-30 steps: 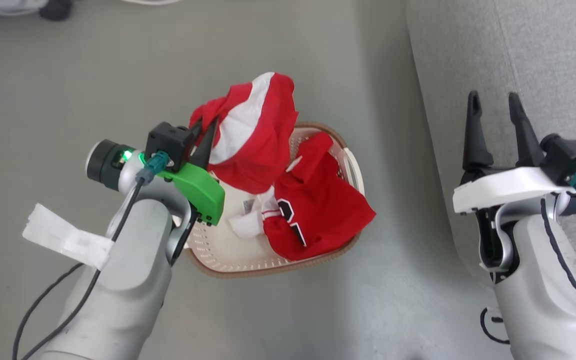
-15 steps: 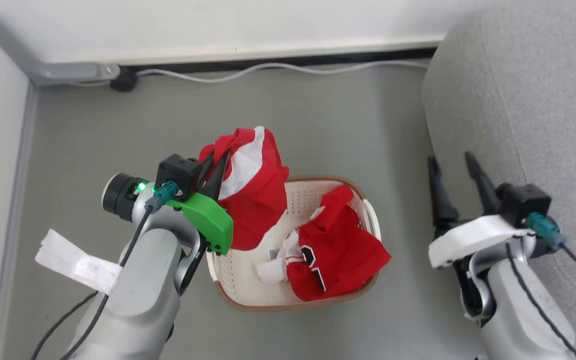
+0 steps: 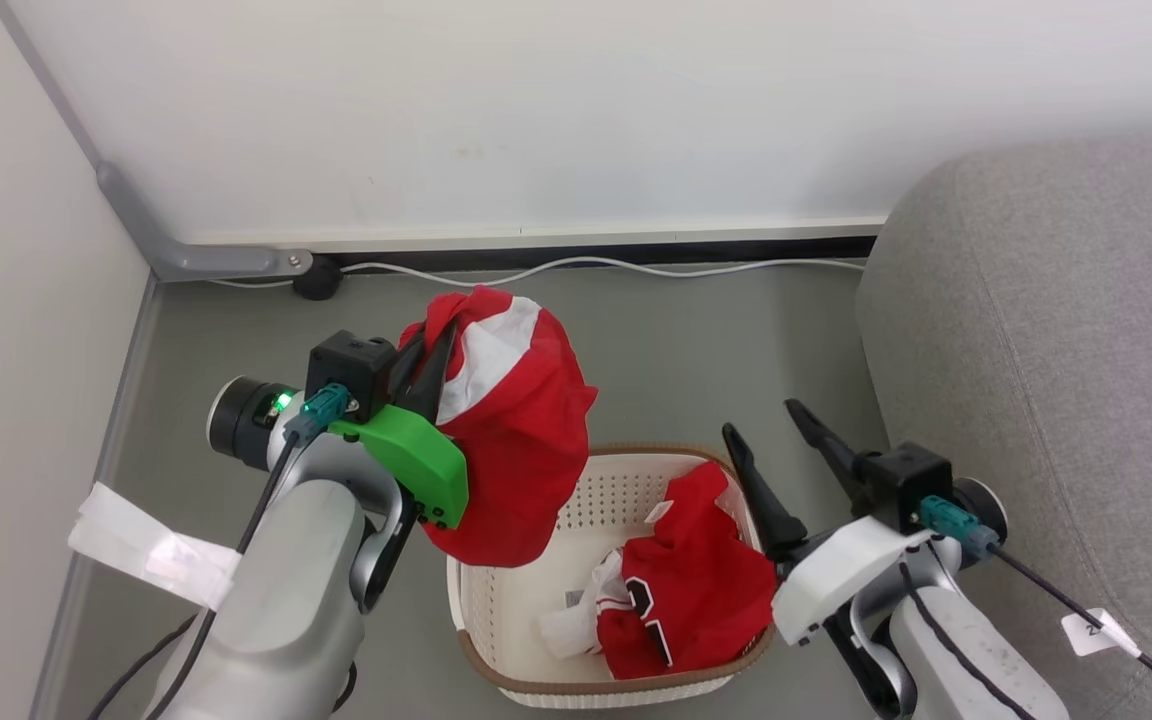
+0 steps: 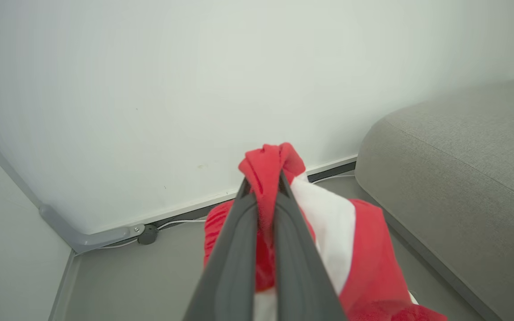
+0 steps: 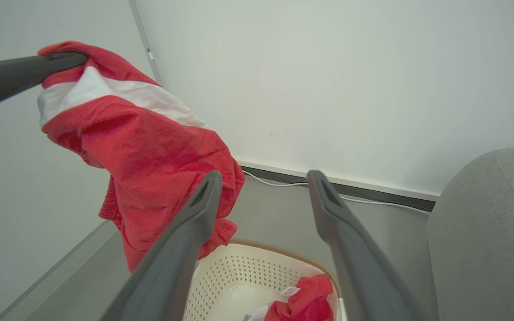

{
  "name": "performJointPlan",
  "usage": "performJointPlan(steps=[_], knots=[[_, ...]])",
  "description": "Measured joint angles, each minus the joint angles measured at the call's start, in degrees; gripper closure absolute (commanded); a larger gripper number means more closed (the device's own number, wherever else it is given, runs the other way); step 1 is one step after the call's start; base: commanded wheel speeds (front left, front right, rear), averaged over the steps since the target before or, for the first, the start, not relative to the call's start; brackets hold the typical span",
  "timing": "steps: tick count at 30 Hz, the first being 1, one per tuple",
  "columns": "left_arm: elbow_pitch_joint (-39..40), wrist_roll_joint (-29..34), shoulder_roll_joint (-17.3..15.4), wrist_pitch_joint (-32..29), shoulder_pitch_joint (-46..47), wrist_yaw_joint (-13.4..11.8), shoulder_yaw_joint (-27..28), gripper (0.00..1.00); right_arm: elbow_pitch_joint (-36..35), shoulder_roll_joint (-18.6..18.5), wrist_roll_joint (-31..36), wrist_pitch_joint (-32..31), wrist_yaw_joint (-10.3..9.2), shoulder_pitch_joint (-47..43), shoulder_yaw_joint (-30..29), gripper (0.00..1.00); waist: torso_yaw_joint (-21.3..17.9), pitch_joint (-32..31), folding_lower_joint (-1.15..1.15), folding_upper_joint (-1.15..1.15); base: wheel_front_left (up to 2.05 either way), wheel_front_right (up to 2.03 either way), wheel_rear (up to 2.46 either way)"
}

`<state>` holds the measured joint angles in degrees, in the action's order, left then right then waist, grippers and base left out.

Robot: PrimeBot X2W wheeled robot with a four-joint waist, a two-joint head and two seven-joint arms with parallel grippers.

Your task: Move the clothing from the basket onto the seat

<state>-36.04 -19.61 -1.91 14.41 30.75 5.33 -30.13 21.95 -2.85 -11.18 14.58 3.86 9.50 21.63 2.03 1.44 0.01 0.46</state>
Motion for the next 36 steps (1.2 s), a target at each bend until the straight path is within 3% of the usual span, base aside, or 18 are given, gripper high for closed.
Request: performJointPlan(steps=[15, 31, 32, 33, 35, 36], knots=[[6.37, -4.52, -0.02, -2.63, 0.02, -0.31, -4.7, 1.0, 5.6, -0.35, 3.28, 0.0, 2.11, 4.14, 12.1, 0.0, 1.65, -2.13, 0.0, 0.0, 0.0, 0.0, 0.0], [12.84, -8.46, -0.04, -5.89, 0.01, -1.51, -11.27, 1.0, 10.58, -0.48, 3.64, 0.0, 2.02, 9.82, 17.3, 0.0, 2.27, -1.77, 0.0, 0.0, 0.0, 0.0, 0.0], [13.02, -8.46, -0.04, -6.08, 0.01, -1.83, -11.48, 1.0, 10.56, -0.48, 3.6, 0.0, 1.9, 10.27, 17.35, 0.14, 2.29, -1.74, 0.0, 0.0, 0.0, 0.0, 0.0], [13.25, -8.51, -0.04, -6.28, 0.01, -1.92, -11.68, 1.0, 10.57, -0.48, 3.55, 0.0, 1.49, 10.64, 17.36, 0.56, 2.31, -1.7, 0.0, 0.0, 0.0, 0.0, 0.0], [13.81, -9.05, -0.08, -6.44, -0.01, -2.3, -12.03, 1.0, 10.58, -0.49, 3.12, 0.0, 1.15, 11.21, 17.44, 1.0, 2.34, -1.62, 0.0, 0.0, 0.0, 0.0, 0.0], [14.02, -9.05, -0.08, -6.56, -0.01, -2.5, -12.07, 1.0, 10.59, -0.48, 2.85, 0.0, 0.99, 11.39, 17.42, 1.0, 2.33, -1.58, 0.0, 0.0, 0.0, 0.0, 0.0]])
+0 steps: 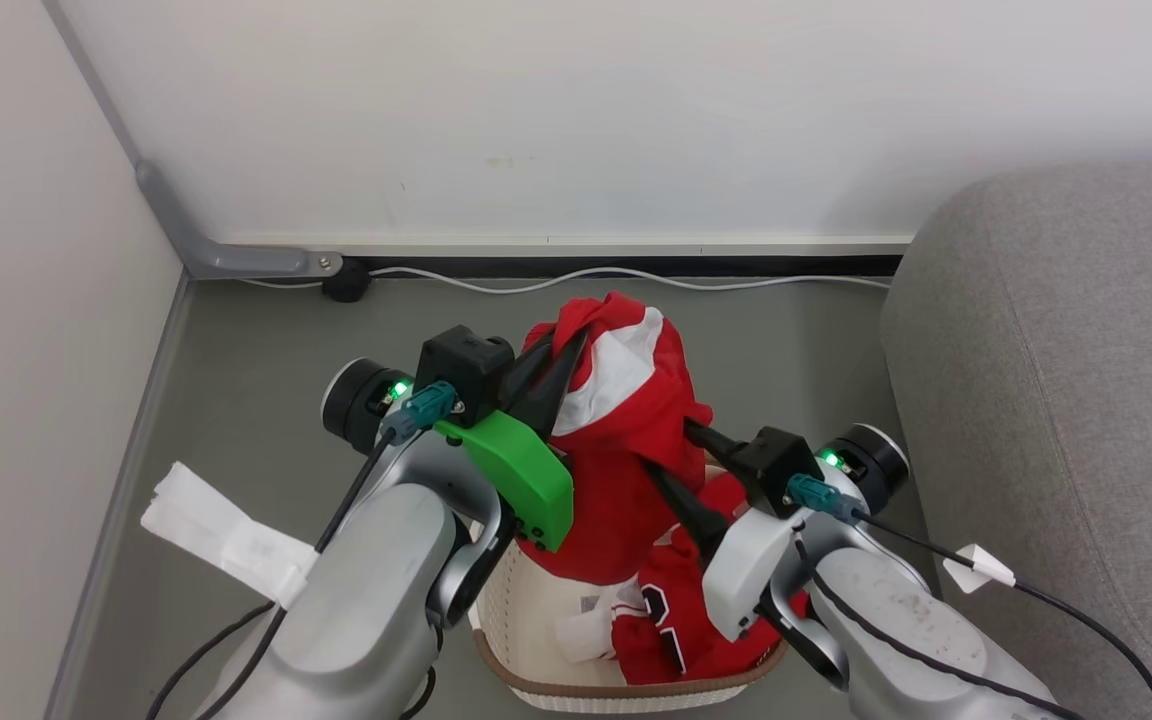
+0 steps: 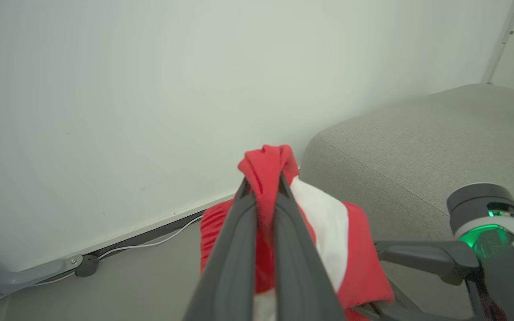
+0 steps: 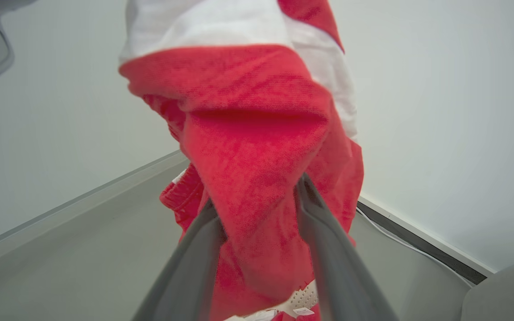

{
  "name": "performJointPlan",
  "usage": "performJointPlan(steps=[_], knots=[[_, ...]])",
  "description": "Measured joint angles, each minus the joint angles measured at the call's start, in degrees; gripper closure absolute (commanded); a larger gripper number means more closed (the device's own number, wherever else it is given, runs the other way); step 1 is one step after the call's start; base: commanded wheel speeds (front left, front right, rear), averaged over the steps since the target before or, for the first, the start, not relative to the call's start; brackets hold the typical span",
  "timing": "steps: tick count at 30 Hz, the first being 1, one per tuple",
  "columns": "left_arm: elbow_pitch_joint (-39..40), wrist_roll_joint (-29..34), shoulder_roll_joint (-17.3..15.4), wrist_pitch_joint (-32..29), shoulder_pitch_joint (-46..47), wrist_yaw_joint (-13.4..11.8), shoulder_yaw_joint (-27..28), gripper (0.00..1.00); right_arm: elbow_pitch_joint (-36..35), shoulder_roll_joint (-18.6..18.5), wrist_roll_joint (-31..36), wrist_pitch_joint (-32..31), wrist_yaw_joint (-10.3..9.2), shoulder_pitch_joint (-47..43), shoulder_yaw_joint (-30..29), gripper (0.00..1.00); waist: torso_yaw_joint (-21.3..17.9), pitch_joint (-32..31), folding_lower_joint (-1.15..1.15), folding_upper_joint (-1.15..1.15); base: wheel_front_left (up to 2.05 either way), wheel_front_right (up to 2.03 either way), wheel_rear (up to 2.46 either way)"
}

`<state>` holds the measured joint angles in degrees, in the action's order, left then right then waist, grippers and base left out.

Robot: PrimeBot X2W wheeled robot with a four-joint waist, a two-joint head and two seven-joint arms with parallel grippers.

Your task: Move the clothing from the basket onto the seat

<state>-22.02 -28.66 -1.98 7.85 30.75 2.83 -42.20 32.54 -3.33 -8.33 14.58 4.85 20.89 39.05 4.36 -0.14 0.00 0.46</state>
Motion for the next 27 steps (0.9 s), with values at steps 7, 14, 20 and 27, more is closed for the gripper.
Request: performJointPlan(steps=[7, 14, 20, 27], knots=[[0.09, 0.0, -0.02, 0.02, -0.51, -1.92, 1.35, 1.0, 0.22, -0.01, -2.27, 0.0, -0.92, 0.34, -0.4, 1.0, -0.63, 0.29, 0.0, 0.0, 0.0, 0.0, 0.0], [-0.12, 0.0, -0.05, 1.11, -1.88, -3.43, 2.79, 0.0, 0.07, -0.02, -2.87, 0.0, -1.82, 0.66, -2.05, 1.0, -2.09, 0.61, 0.0, 0.0, 0.0, 0.0, 0.0], [-0.14, -0.01, -0.49, 2.41, -2.53, -3.88, 3.39, 0.0, -0.9, -0.05, -3.36, 0.0, -3.01, 0.99, -4.57, 1.0, -3.76, 0.85, 0.0, 0.0, 0.0, 0.0, 0.0], [-0.24, -0.24, -1.66, 3.39, -4.77, -3.85, 3.57, 0.0, -3.2, -1.05, -3.78, 0.0, -4.49, 1.2, -8.29, 1.0, -5.96, 1.09, 0.0, 0.0, 0.0, 0.0, 0.0]])
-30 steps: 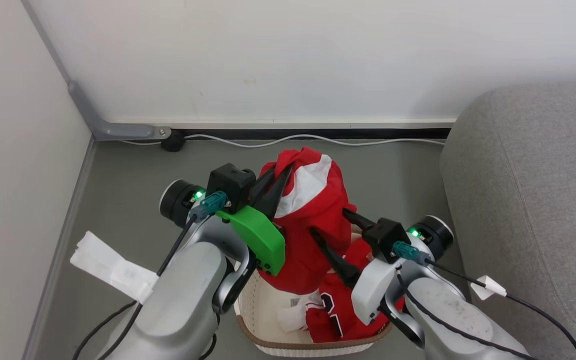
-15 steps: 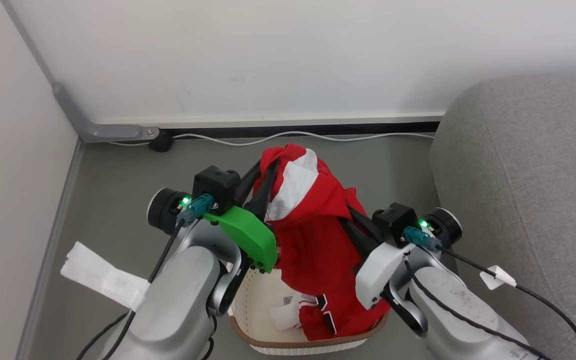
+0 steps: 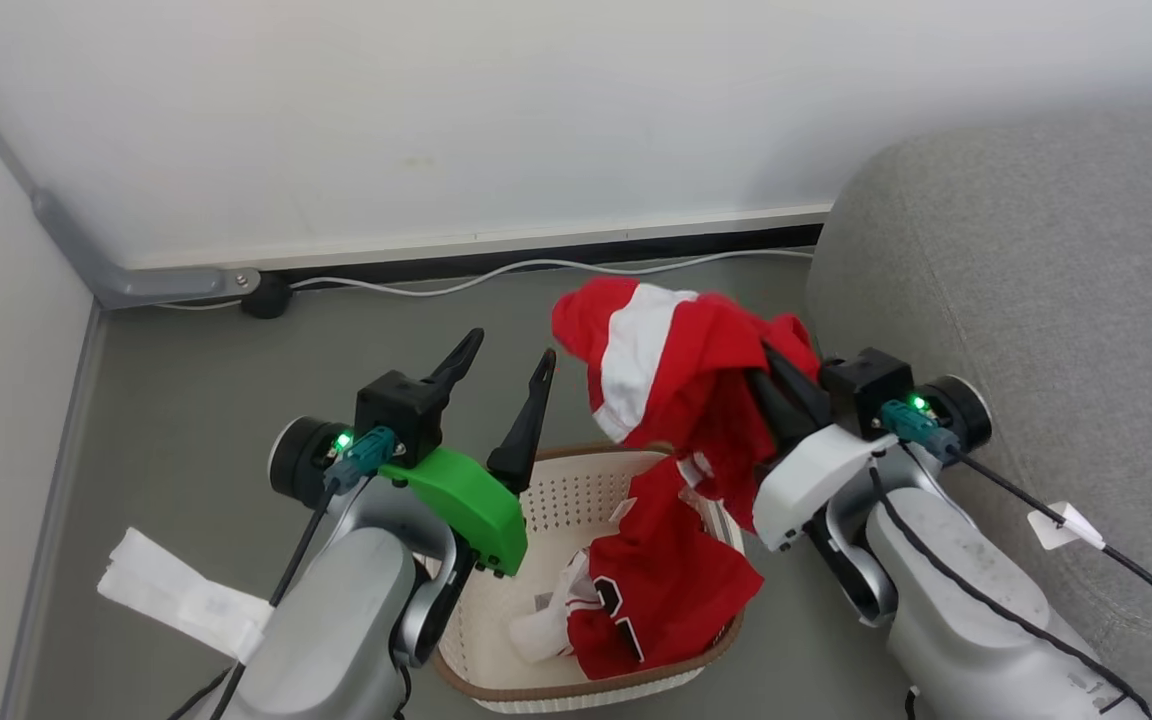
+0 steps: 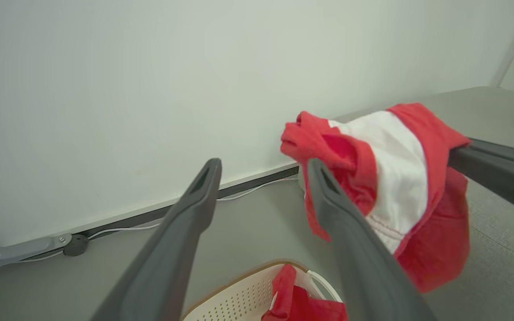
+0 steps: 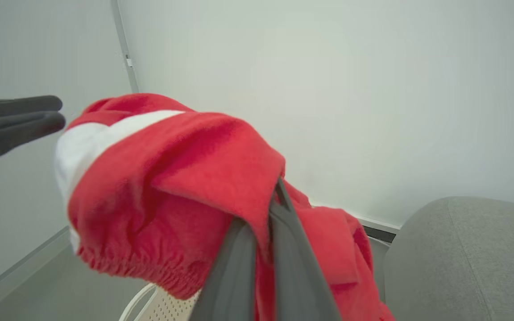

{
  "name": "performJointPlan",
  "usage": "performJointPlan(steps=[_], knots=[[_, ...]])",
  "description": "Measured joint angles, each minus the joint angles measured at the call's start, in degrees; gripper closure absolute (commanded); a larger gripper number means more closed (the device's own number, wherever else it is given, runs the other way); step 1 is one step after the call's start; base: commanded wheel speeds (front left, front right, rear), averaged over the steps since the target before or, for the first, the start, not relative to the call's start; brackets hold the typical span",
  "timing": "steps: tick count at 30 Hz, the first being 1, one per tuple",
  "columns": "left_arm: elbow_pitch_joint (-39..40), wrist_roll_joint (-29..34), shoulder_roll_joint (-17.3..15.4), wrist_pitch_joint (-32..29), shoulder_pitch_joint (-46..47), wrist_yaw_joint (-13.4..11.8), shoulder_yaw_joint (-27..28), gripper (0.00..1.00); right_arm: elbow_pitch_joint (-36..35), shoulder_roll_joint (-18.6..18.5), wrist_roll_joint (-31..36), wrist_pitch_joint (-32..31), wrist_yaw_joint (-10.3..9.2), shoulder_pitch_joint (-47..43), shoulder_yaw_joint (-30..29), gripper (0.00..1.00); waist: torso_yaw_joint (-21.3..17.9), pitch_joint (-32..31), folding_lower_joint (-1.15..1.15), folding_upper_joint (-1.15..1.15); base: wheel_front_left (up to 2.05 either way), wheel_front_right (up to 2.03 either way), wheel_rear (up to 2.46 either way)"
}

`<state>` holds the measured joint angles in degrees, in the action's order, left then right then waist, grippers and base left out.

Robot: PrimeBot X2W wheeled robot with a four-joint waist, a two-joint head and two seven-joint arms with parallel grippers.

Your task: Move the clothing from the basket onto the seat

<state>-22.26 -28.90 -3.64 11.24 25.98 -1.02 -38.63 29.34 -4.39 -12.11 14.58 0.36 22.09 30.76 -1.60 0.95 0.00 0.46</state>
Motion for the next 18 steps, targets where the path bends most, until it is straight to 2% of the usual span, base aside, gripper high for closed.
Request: performJointPlan(steps=[18], knots=[[-0.68, -1.36, -0.97, 1.26, -4.98, 2.04, -1.63, 0.0, -4.94, -5.16, -1.88, 0.0, -2.99, -4.11, -7.62, 1.0, -8.04, -0.64, 0.0, 0.0, 0.0, 0.0, 0.0]])
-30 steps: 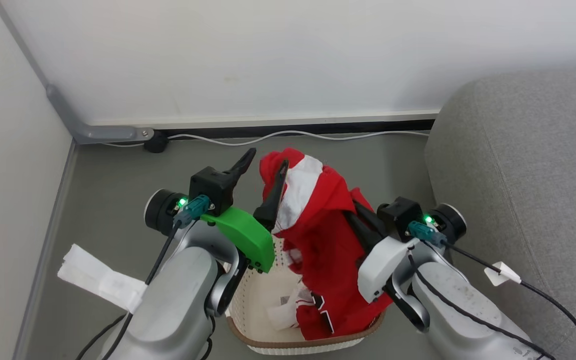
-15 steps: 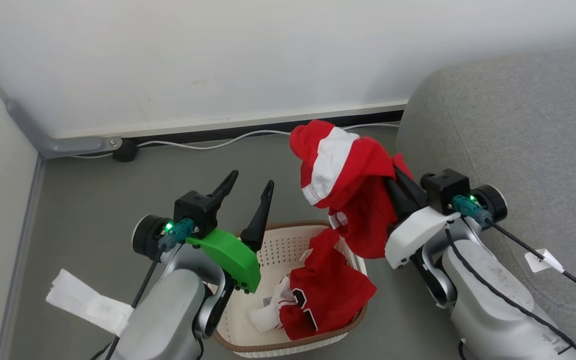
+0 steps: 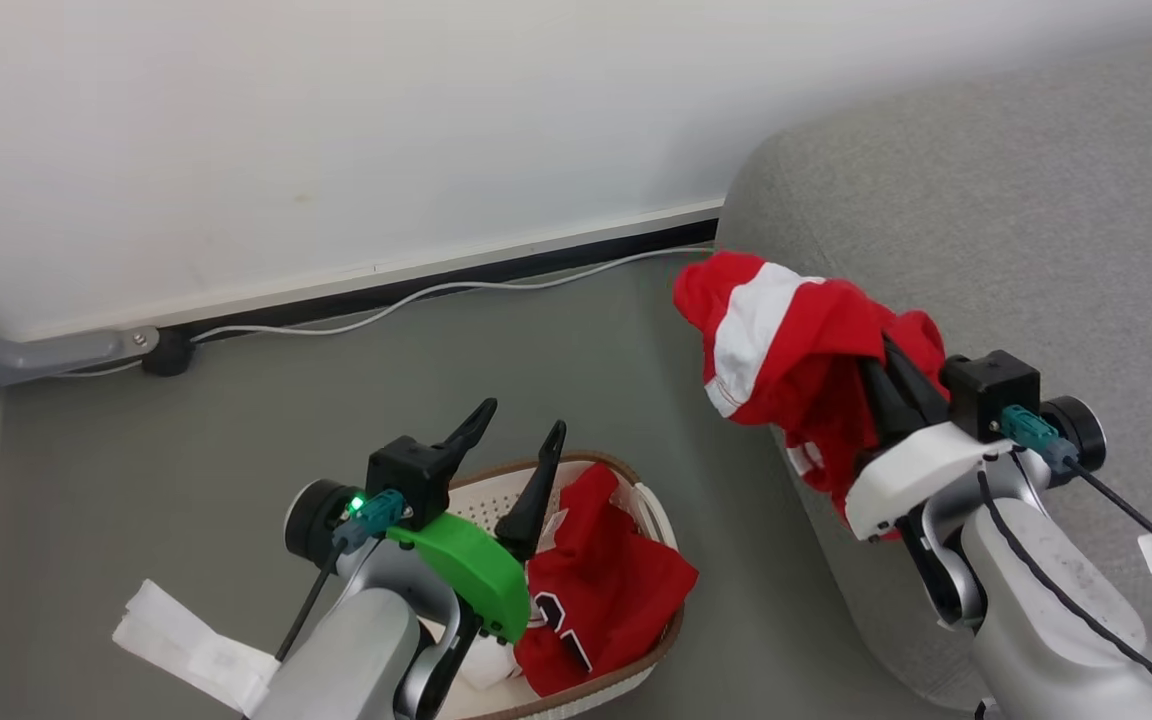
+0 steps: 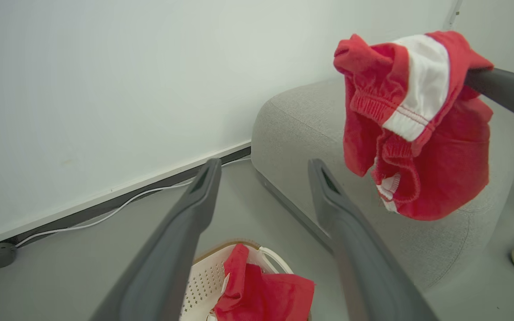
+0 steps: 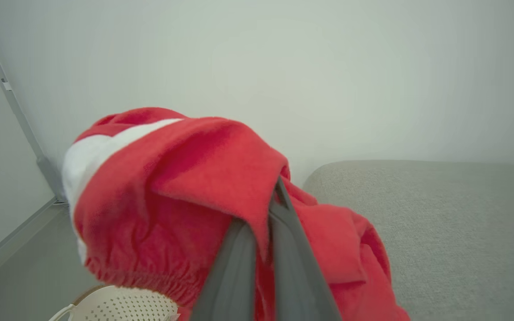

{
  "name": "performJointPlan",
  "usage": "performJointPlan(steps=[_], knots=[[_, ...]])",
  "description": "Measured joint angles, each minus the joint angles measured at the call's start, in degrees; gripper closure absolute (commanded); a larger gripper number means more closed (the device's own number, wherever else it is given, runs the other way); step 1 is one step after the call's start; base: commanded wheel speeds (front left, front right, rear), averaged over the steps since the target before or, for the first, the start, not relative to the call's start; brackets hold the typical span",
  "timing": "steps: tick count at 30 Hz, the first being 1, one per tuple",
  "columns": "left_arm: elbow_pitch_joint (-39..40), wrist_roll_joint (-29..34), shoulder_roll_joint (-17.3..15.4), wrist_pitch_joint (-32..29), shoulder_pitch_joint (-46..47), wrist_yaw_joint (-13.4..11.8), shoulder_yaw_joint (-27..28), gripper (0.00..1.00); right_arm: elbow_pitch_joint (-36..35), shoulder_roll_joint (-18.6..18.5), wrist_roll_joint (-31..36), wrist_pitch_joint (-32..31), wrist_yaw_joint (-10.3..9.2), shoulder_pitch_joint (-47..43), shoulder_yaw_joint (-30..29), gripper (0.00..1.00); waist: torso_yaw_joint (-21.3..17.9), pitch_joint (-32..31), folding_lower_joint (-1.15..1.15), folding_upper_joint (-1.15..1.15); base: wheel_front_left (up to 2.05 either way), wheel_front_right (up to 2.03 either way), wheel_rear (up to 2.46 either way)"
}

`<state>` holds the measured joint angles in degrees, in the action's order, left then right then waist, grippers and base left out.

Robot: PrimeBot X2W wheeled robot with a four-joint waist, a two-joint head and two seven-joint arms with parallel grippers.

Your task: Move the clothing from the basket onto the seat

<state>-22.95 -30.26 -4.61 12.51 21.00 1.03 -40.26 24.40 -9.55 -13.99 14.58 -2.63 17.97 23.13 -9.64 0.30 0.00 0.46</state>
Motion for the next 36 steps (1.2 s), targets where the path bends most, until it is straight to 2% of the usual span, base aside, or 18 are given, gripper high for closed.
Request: performJointPlan(steps=[13, 23, 30, 36], knots=[[0.69, 0.04, 0.26, 0.25, -1.77, 0.85, -2.22, 0.0, -3.79, -2.41, -0.73, 0.0, -0.81, -5.6, -3.86, 1.0, -4.86, -0.86, 0.0, 0.0, 0.0, 0.0, 0.0], [2.33, 0.36, 0.54, 0.66, -2.23, 1.08, -3.42, 0.0, -6.71, -4.56, -0.82, 0.0, -0.99, -6.64, -5.89, 1.0, -4.71, 0.85, 0.0, 0.0, 0.0, 0.0, 0.0], [4.98, 2.32, 0.23, 0.64, -1.65, 0.78, -3.09, 0.0, -9.01, -8.4, -0.53, 0.0, -0.44, 2.31, -8.34, 1.0, -3.83, 4.52, 0.0, 0.0, 0.0, 0.0, 0.0], [7.91, 3.26, -1.45, -0.07, 1.3, -0.13, -1.63, 0.0, -9.83, -10.61, -0.11, -1.51, 0.11, 12.45, -10.32, 1.0, -3.4, 8.42, 0.0, 0.0, 0.0, 0.0, 0.0]])
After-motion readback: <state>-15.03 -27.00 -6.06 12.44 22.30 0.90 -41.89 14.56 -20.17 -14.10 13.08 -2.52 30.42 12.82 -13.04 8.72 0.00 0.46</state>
